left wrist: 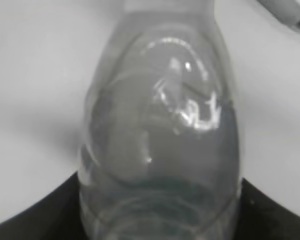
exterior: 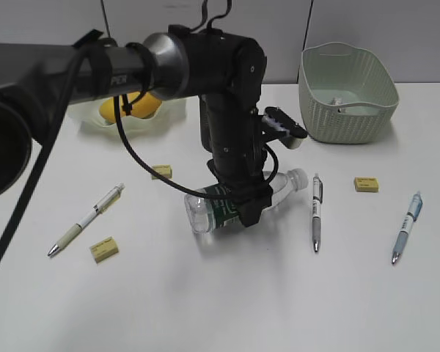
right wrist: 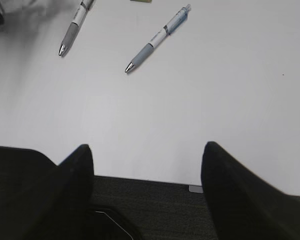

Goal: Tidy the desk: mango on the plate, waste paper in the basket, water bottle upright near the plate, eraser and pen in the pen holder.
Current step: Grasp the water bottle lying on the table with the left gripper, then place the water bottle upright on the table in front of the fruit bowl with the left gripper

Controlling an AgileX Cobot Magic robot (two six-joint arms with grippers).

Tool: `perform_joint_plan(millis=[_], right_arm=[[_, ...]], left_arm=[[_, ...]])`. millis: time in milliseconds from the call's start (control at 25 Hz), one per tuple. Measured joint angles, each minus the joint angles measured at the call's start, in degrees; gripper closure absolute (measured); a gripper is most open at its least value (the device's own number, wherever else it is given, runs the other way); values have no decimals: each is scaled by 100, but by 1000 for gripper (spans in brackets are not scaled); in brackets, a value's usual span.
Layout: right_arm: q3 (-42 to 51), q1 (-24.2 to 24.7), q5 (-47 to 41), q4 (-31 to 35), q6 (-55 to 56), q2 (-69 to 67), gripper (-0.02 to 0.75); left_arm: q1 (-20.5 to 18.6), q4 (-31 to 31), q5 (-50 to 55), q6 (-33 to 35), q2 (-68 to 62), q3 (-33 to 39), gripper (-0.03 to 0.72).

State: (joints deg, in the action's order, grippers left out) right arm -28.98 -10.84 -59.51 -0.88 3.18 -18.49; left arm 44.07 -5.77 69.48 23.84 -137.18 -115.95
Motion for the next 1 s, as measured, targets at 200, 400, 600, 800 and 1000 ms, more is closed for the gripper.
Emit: perform_joint_plan(millis=[200, 400, 600, 800, 1000], right_arm=[[0, 0, 0, 0, 0, 0, 207], [0, 0, 0, 0, 0, 0, 207], [0, 0, 0, 0, 0, 0, 207], [0, 0, 0, 0, 0, 0, 207], [0, 0, 0, 0, 0, 0, 207]], left_arm=[[-44, -13, 20, -399, 501, 0, 198], [-288, -164, 33, -619, 943, 0, 198], [-682, -523, 57, -746, 1308, 60, 198], [-1022, -715, 58, -801, 1803, 457, 198], [-1338, -747, -21, -802, 2635, 1661, 198]])
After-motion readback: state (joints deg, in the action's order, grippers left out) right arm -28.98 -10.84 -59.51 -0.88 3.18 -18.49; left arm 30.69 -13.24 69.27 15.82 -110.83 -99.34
